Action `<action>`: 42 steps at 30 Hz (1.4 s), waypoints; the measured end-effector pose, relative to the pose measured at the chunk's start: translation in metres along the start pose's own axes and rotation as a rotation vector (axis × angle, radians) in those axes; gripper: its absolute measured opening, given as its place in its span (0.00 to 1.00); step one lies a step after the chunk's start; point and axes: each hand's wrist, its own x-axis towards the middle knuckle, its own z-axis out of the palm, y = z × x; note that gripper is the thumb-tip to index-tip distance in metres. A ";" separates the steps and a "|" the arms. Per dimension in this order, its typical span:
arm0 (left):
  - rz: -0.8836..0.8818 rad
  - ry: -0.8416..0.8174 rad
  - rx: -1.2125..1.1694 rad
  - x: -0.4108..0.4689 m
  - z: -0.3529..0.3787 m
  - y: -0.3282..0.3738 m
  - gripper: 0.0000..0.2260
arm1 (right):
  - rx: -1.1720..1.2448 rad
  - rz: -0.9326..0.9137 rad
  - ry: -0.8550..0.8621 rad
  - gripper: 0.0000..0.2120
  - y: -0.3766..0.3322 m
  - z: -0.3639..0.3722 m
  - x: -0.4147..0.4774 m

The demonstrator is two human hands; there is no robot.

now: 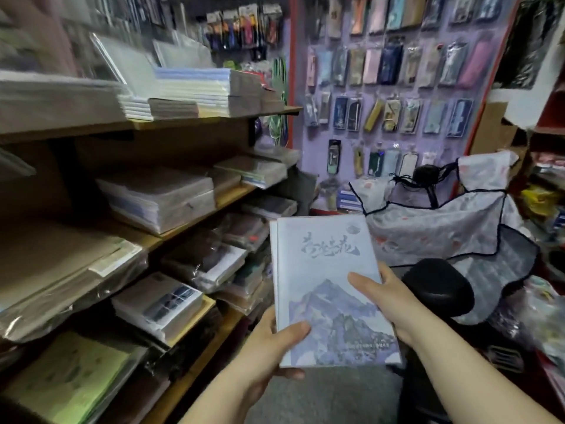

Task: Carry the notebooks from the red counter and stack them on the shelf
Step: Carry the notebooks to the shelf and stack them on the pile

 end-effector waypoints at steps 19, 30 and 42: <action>0.232 0.135 -0.007 0.268 -0.062 0.176 0.05 | -0.045 -0.282 -0.182 0.20 -0.138 0.033 0.314; 0.449 0.570 0.026 0.239 -0.125 0.253 0.03 | 0.032 -0.444 -0.671 0.09 -0.228 0.132 0.366; 0.564 0.690 0.142 0.163 -0.195 0.317 0.25 | -0.056 -0.512 -0.905 0.22 -0.286 0.258 0.373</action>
